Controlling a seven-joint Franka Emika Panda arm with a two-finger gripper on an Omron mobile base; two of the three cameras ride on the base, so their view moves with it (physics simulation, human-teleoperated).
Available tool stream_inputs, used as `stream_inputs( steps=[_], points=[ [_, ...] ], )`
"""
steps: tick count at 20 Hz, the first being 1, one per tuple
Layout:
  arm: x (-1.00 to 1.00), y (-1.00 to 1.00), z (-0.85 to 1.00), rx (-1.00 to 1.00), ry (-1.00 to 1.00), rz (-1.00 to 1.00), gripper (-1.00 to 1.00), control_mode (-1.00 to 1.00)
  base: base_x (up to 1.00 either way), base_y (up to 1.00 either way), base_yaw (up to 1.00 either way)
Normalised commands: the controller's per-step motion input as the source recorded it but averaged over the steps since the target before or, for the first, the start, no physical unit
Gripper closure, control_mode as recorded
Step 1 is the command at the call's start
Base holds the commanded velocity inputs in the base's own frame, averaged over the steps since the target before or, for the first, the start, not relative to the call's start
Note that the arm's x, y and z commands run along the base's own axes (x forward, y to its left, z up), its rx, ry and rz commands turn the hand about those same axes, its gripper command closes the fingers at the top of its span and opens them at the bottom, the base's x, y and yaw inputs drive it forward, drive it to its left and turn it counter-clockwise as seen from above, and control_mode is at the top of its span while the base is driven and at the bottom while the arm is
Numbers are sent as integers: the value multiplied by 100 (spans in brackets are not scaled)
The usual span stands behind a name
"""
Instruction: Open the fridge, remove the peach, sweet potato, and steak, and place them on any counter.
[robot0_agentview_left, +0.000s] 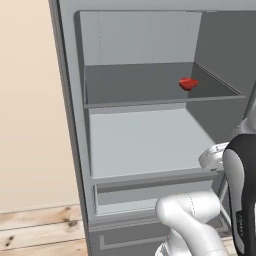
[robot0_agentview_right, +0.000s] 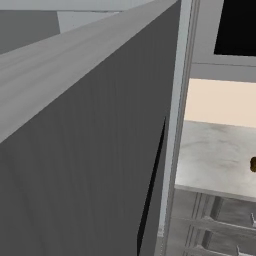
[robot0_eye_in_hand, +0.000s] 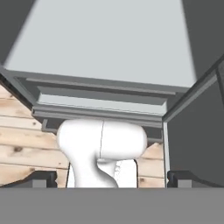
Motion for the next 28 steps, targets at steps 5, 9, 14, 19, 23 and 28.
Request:
stream_inputs(
  steps=[5,9,14,19,23,28],
  points=[
    [29,0,21,1,-14,-4,-100,-100,0,0,0],
    [55,0,25,0,-9,-7,-100,-100,0,0,0],
    [42,0,21,0,-5,-10,-100,-100,0,0,0],
    [37,0,9,0,-17,-12,-100,-100,0,0,0],
    [30,0,40,2,-16,-13,-100,-100,0,0,0],
    [36,0,46,7,-14,-9,-100,-100,0,0,0]
  ],
)
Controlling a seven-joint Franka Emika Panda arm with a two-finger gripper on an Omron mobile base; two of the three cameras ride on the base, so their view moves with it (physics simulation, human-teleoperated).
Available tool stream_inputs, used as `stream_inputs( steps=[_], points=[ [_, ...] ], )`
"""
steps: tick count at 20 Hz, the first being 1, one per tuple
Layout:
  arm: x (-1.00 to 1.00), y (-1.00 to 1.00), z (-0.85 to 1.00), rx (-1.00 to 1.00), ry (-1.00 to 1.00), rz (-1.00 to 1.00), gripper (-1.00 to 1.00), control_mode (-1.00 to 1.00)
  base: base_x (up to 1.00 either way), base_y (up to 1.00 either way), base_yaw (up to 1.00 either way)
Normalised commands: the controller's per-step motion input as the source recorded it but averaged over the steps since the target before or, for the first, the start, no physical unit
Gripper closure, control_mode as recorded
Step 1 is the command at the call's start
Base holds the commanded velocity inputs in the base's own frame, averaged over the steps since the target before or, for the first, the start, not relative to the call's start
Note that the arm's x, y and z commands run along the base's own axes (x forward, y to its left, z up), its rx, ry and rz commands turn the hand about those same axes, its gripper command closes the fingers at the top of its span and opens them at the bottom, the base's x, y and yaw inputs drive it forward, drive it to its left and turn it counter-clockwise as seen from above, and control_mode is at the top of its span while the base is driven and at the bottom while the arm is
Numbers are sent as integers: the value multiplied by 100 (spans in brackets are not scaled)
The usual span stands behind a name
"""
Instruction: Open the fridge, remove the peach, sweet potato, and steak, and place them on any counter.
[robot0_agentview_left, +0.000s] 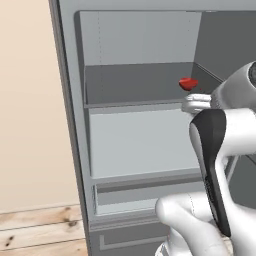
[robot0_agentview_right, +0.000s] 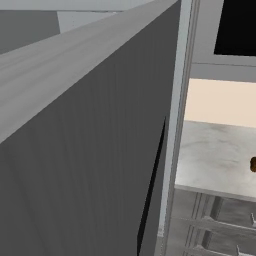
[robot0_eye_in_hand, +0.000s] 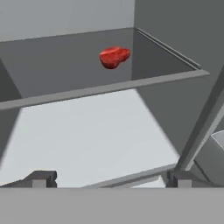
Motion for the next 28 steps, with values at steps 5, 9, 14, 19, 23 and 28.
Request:
stream_inputs(
  steps=[5,9,14,19,23,28],
  points=[
    [55,-1,33,9,-3,-3,-100,-100,0,0,0],
    [85,-4,-10,1,0,-1,-100,-100,0,0,0],
    [70,-1,-8,0,0,-4,-100,-100,0,0,0],
    [56,-9,0,0,0,-6,-100,-100,0,0,0],
    [44,-26,0,0,3,-9,-100,-100,0,0,0],
    [25,-31,0,0,3,-6,-100,-100,0,0,0]
  ],
)
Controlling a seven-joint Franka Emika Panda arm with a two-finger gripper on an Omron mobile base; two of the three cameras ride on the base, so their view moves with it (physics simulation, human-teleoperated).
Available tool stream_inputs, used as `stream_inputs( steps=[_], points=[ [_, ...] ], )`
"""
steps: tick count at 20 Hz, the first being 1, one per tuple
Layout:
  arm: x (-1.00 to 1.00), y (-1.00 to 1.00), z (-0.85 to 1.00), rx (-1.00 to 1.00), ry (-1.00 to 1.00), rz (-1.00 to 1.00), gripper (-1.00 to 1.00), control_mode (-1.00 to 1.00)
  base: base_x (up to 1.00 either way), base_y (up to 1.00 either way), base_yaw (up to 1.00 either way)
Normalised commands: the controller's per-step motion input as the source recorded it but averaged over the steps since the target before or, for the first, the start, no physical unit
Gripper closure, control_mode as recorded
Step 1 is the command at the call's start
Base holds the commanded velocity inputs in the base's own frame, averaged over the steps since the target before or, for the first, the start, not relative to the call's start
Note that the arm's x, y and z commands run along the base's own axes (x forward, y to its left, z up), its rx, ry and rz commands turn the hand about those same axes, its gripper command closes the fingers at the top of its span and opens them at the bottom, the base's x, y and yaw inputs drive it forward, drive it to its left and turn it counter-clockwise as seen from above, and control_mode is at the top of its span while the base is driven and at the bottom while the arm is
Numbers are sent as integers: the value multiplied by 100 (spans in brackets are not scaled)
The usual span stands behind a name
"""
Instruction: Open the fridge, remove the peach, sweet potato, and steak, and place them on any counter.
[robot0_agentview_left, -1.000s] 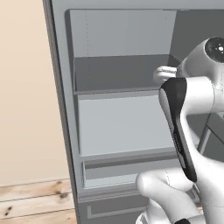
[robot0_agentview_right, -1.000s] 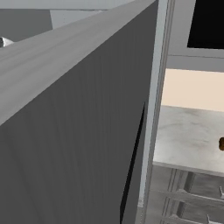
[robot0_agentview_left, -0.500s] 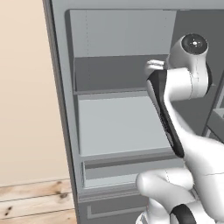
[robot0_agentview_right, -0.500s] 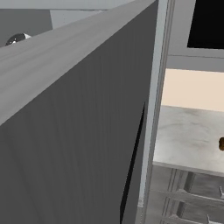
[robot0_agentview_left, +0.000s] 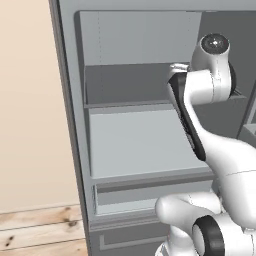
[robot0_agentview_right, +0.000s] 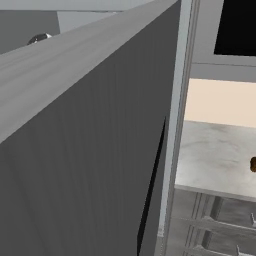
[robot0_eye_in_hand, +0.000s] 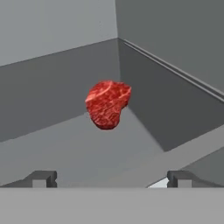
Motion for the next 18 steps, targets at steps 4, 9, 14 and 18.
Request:
stream_inputs(
  steps=[4,9,14,18],
  points=[
    [35,-22,0,0,1,-6,-100,-100,0,0,0],
    [45,-25,0,0,5,-7,-100,-100,0,0,0],
    [31,-20,-15,0,6,-6,-100,-100,0,0,0],
    [25,-7,-18,0,7,-4,-100,-100,0,0,0]
  ],
)
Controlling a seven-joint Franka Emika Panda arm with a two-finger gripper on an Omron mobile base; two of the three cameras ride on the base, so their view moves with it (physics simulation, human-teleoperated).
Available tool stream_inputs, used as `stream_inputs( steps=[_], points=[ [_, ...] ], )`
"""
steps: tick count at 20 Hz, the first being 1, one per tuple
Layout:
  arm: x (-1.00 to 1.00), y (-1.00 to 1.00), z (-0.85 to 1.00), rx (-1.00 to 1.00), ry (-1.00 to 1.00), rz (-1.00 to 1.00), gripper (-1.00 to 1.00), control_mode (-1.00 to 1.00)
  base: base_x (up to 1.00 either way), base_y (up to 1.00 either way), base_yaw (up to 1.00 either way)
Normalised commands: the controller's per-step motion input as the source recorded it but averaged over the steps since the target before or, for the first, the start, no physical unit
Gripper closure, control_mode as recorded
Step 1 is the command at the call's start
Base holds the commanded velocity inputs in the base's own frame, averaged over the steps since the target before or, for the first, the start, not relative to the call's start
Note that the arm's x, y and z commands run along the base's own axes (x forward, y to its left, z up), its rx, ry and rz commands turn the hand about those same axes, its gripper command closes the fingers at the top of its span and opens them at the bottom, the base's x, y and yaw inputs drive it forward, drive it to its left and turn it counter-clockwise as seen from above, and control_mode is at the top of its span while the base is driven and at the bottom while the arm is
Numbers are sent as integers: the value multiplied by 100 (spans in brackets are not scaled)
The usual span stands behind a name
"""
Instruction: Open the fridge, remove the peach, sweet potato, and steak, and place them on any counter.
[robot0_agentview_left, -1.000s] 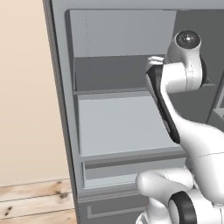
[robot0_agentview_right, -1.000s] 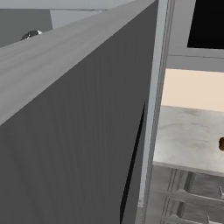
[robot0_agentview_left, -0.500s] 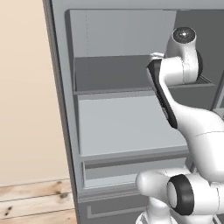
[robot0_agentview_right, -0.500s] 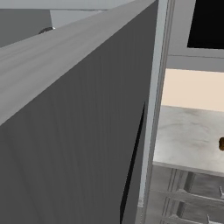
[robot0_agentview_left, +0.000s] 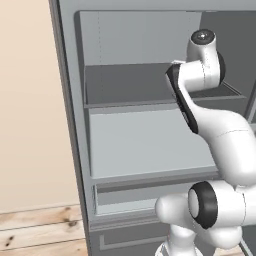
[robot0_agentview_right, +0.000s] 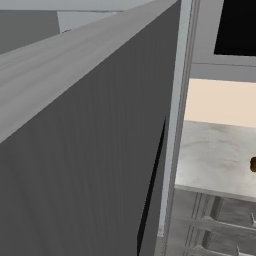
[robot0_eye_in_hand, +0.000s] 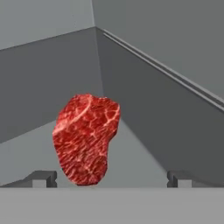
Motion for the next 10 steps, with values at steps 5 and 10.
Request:
stream_inputs(
  steps=[5,10],
  points=[
    [34,0,-15,0,4,-3,-100,-100,0,0,0],
    [40,0,-6,1,0,-3,-100,-100,0,0,0]
  ],
)
